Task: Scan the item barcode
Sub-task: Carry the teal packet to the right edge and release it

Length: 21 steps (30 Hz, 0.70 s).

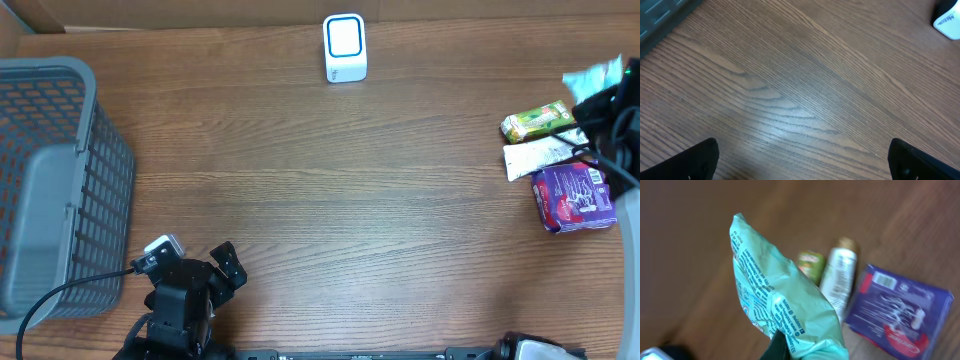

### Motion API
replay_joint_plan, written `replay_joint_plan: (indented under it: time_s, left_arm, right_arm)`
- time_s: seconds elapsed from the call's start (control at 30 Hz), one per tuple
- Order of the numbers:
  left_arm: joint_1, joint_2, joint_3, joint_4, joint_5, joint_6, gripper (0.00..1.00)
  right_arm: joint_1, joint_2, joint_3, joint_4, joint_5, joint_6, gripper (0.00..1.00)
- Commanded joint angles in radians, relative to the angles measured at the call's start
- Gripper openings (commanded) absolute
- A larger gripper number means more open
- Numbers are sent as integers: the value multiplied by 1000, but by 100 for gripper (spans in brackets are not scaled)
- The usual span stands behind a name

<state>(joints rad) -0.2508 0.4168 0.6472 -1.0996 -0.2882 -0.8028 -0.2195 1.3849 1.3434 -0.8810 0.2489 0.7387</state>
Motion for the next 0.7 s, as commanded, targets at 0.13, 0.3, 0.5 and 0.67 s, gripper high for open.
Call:
replay_joint_plan:
  time_s: [0.13, 0.3, 0.5, 0.67]
  left_arm:
    - [2, -6, -3, 0, -6, -6, 99]
    - [2, -6, -3, 0, -6, -6, 100]
    - [2, -6, -3, 0, -6, -6, 100]
    - [2, -6, -3, 0, -6, -6, 100]
  right_arm:
    - [-51, 153, -82, 16, -35, 31, 5]
    - [-51, 150, -82, 9, -72, 6, 50]
    - [-51, 56, -77, -17, -134, -94, 95]
    - [-50, -127, -50, -119, -290, -171, 100]
